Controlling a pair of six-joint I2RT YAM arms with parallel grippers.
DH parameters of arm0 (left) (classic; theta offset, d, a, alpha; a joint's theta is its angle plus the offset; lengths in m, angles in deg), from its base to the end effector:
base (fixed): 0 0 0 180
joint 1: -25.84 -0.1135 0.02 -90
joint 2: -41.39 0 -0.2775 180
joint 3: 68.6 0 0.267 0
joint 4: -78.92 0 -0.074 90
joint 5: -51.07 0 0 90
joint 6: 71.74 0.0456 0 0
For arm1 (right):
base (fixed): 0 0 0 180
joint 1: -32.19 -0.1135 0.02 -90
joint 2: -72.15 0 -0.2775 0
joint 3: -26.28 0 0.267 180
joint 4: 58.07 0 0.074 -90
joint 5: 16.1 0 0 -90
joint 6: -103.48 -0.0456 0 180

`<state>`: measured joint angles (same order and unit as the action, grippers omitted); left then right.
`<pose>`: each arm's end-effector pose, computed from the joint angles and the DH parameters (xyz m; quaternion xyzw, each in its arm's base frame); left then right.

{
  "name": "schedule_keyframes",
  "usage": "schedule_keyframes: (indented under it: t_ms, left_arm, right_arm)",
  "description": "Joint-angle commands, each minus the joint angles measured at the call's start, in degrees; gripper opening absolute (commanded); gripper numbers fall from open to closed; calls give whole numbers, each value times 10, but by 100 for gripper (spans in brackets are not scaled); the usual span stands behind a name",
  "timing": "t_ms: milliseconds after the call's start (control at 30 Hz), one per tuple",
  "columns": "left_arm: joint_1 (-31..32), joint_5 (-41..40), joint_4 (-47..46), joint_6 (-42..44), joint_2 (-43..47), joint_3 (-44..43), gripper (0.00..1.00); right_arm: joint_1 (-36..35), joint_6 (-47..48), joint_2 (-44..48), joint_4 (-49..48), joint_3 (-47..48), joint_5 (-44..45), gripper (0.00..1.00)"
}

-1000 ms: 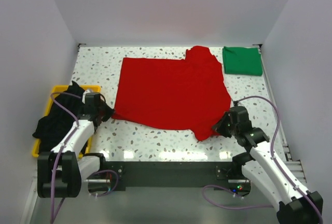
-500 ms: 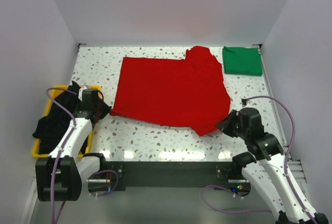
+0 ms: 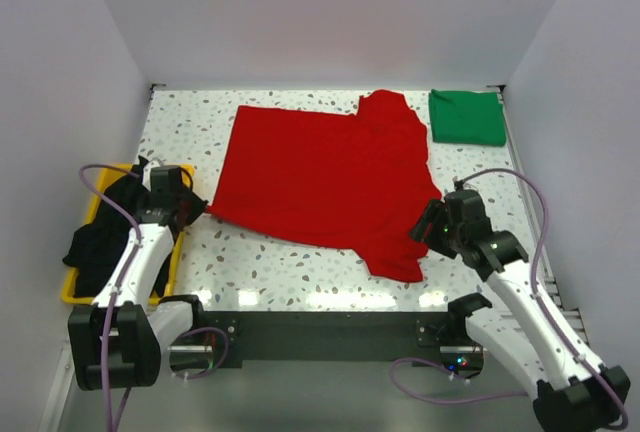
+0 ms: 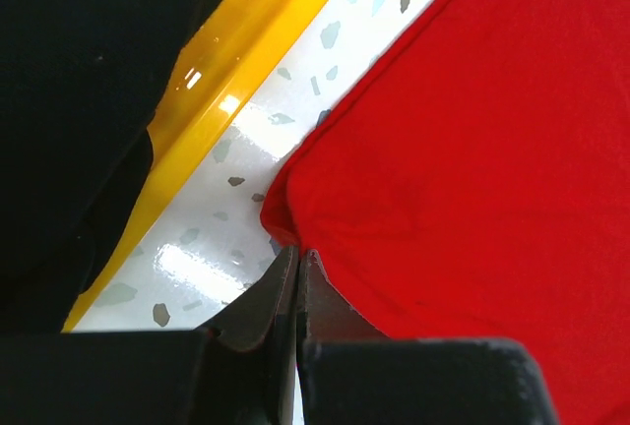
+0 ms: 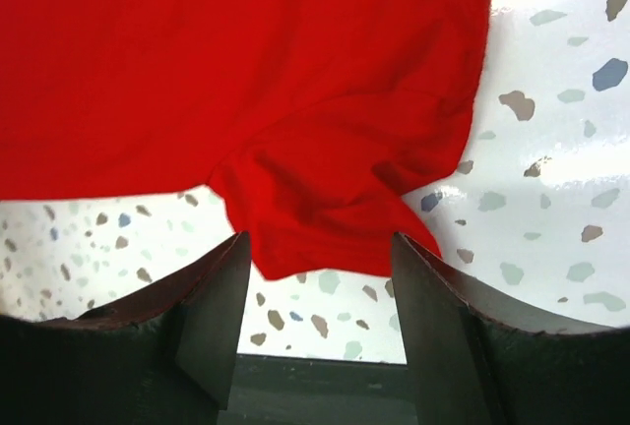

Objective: Fold and stack the t-shirts
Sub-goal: Flatten the tshirt out

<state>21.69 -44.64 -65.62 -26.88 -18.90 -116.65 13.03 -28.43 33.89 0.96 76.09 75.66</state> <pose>0.2228 0.0207 0.2096 -0.4048 0.8391 -0.0827 0.3538 0.1370 0.0461 0.2507 0.1892 0.9124 0.1719 0.3195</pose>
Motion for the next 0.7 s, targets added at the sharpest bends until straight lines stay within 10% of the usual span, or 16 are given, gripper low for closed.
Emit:
schedule_keyframes:
  t_ms: [0,667]
  left_arm:
    - [-8,-13,2,23,-2,-31,4]
    - [-69,39,11,68,-14,-45,0]
  right_arm:
    - [3,-6,-88,-77,33,69,62]
    - [151,-15,-262,-260,-28,22,55]
